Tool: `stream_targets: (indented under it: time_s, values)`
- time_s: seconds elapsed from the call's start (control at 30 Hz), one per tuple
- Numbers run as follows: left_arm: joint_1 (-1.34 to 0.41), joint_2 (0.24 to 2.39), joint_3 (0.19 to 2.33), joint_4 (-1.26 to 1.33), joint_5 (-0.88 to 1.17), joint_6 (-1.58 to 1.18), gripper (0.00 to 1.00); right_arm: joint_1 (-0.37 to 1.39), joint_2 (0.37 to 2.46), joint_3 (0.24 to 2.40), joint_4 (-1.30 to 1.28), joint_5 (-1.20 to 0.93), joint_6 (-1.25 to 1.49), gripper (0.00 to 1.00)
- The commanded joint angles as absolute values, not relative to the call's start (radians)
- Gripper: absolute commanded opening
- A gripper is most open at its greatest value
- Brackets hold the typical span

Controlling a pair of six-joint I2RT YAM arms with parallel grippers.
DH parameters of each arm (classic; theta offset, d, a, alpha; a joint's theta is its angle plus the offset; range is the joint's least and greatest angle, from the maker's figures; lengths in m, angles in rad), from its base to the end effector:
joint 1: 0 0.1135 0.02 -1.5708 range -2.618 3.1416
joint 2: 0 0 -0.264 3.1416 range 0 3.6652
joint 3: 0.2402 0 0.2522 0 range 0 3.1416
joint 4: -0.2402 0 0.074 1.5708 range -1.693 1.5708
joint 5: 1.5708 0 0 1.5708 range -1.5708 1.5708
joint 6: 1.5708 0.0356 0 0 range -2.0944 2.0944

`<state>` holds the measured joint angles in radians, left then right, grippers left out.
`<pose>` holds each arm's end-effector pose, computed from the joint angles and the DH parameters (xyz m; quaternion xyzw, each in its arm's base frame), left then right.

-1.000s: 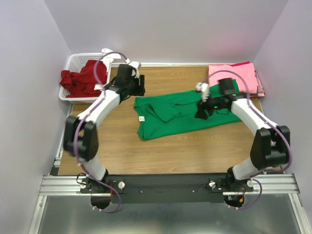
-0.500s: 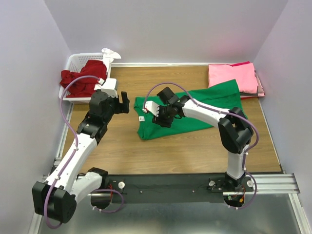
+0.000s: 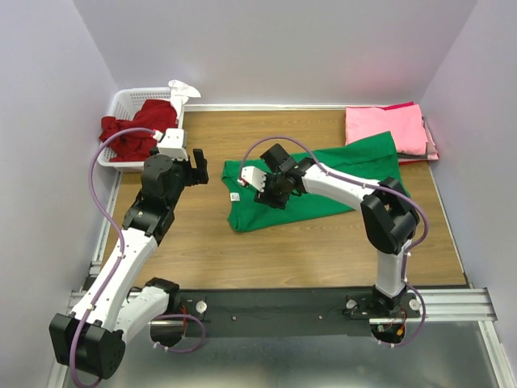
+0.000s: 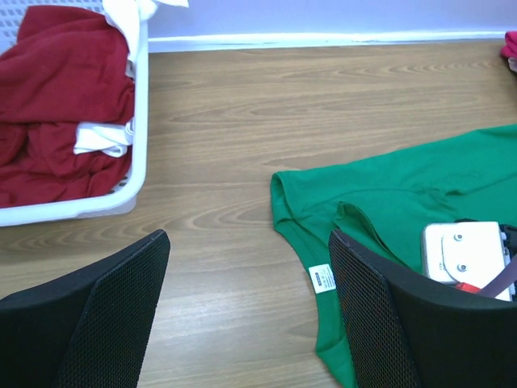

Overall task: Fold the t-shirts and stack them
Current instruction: Fold the tshirt

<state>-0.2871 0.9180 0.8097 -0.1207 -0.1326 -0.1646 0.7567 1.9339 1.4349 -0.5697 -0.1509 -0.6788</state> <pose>0.2086 -0.0567 0.3316 0.0067 0.7826 -0.0883 0.6162 0.2945 0.2854 0.2000 -0.6494 0.7153 0.0826 0.2447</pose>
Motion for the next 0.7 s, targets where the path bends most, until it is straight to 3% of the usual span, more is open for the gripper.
stream_targets:
  time_s: [0.0,0.33,0.67]
  values:
    - [-0.284,0.891,0.818,-0.095,-0.184,-0.161,0.87,0.764,1.974,1.473,-0.577,-0.101,-0.680,0.61]
    - [-0.284,0.891,0.816,-0.094,-0.178,-0.166,0.87,0.764,2.040,1.509,-0.575,-0.051,-0.669,0.59]
    - [-0.284,0.887,0.811,-0.092,-0.173,-0.170,0.87,0.755,2.066,1.568,-0.545,0.103,-0.606,0.22]
